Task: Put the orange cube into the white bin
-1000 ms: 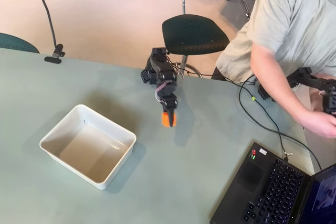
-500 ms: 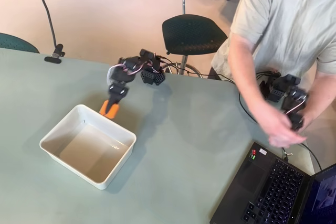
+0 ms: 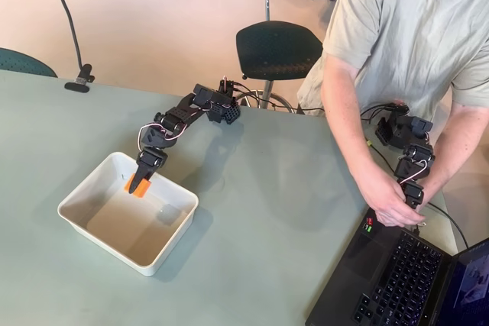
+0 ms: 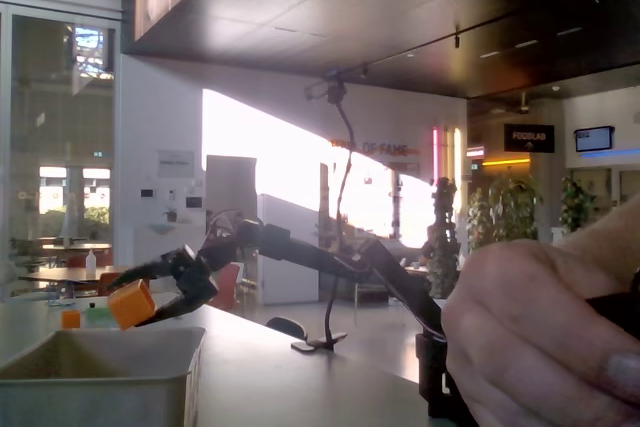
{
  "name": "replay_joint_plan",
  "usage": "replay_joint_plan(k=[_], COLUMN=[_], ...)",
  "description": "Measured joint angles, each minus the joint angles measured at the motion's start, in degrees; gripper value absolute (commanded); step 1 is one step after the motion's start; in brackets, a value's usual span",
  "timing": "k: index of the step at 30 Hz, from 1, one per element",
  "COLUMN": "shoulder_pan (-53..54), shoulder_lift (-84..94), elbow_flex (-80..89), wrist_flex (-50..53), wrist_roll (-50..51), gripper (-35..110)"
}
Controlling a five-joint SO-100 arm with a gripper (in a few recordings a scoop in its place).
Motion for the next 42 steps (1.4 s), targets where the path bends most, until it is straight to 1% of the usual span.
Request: replay_joint_plan(k=[2,5,9,12,19,20,22,25,28,31,35,37,39,42], shoulder_pan=[0.44,0.88,0.62,-0.09,-0.79,-0.79,-0.79,-0.79,-0.44,1.05,1.93,1.49,1.05,-4.75], shoulder_lift=[0.0,0.0,0.44,6.5,27.86,30.23,34.1,40.78,48.78,58.54,74.88,82.18,88.77,97.65], elbow_flex=[0.0,0.0,0.0,0.0,-0.09,-0.09,-0.09,0.44,6.24,18.63,43.07,56.07,68.73,87.71], wrist_flex=[0.0,0.44,5.89,14.85,41.22,44.38,47.11,48.34,48.6,48.6,47.99,44.56,38.41,26.98], wrist_roll=[0.18,0.18,0.18,0.18,0.18,0.18,0.53,1.67,2.64,2.81,2.72,2.72,3.08,2.72], gripper=[60,68,70,70,70,70,70,70,70,70,70,70,70,70])
